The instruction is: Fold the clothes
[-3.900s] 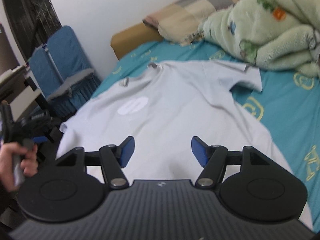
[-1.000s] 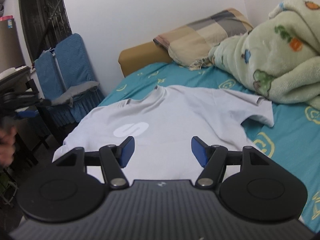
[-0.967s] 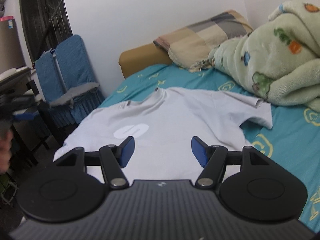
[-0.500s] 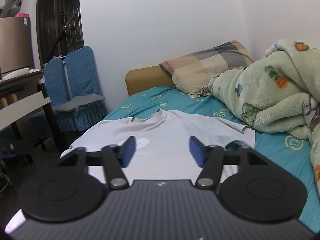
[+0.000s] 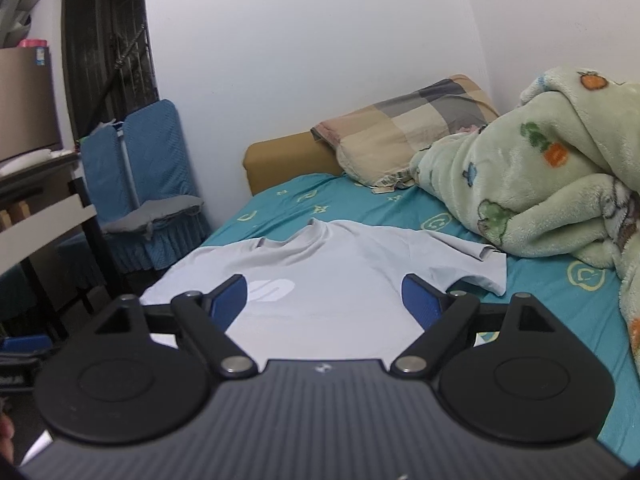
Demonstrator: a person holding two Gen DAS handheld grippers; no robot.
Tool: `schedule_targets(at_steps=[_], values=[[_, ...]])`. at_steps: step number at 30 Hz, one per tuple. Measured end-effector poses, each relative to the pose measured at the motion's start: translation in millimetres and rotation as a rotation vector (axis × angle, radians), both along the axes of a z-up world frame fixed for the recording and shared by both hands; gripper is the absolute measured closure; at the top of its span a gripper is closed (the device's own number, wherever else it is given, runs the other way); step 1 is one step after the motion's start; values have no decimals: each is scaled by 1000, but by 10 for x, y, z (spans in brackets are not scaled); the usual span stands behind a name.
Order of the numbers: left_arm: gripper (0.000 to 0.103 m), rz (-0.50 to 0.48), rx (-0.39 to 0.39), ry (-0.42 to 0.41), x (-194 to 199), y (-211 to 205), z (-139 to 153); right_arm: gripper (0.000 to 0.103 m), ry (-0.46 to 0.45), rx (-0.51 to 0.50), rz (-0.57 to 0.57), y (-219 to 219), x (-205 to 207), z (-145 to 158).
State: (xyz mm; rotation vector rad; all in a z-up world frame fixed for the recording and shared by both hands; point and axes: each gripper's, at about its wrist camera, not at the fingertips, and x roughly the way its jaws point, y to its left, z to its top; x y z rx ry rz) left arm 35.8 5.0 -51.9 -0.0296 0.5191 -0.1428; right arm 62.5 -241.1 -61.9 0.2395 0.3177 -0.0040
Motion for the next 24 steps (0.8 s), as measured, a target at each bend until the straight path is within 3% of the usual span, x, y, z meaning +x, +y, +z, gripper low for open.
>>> schedule_targets(at_steps=[9, 14, 18, 22, 24], values=[[3, 19, 32, 48, 78, -60, -134, 21, 36, 257, -92, -612, 385, -285], [3, 17, 51, 64, 136, -116, -228, 22, 101, 553, -208, -1223, 729, -791], [3, 9, 42, 76, 212, -135, -313, 22, 143, 732, -279, -1589, 1046, -1221], [3, 8, 14, 90, 373, -123, -416, 29, 154, 835, -304, -1785, 1439, -1528], [3, 16, -5, 101, 480, -101, -483, 39, 162, 838, -279, -1808, 1670, -1625]])
